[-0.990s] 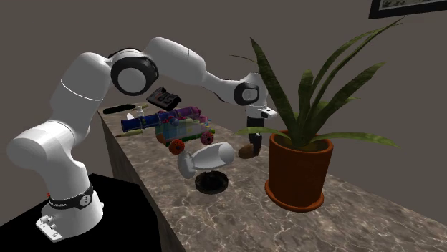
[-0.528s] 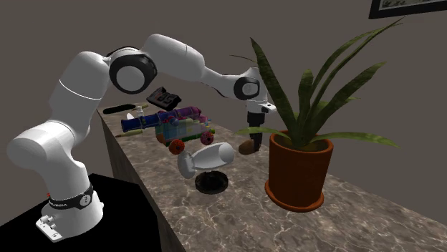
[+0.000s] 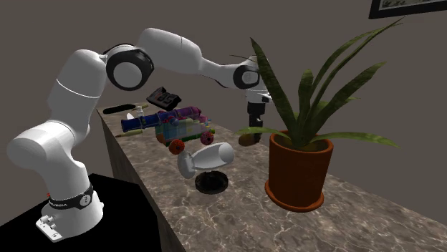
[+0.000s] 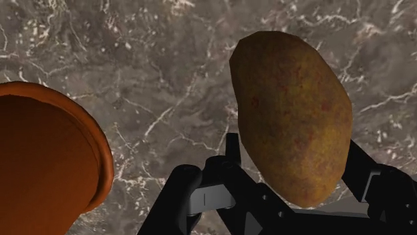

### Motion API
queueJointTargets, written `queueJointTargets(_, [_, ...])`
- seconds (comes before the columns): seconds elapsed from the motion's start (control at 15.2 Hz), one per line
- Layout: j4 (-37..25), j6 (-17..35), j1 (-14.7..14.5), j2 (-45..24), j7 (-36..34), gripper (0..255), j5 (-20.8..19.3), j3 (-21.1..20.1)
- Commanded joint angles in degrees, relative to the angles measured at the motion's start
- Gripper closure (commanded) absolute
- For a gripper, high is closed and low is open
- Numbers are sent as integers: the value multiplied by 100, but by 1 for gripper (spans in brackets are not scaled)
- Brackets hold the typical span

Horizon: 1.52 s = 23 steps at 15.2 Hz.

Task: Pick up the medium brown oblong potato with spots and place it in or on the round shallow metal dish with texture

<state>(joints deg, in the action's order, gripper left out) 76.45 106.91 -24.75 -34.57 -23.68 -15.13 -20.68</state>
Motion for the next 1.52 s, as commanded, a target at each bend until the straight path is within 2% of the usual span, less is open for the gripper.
queueJointTargets(0.0, [-125,-138,-12,13,18,255,12,-6])
queueJointTargets(0.66, [-720,-785,-73,81,97,255,59,-32])
queueJointTargets(0.99, [1180,-74,595,1337,447,255,404,-92])
queueJointTargets(1.45, [3074,530,1260,2779,1223,255,918,35])
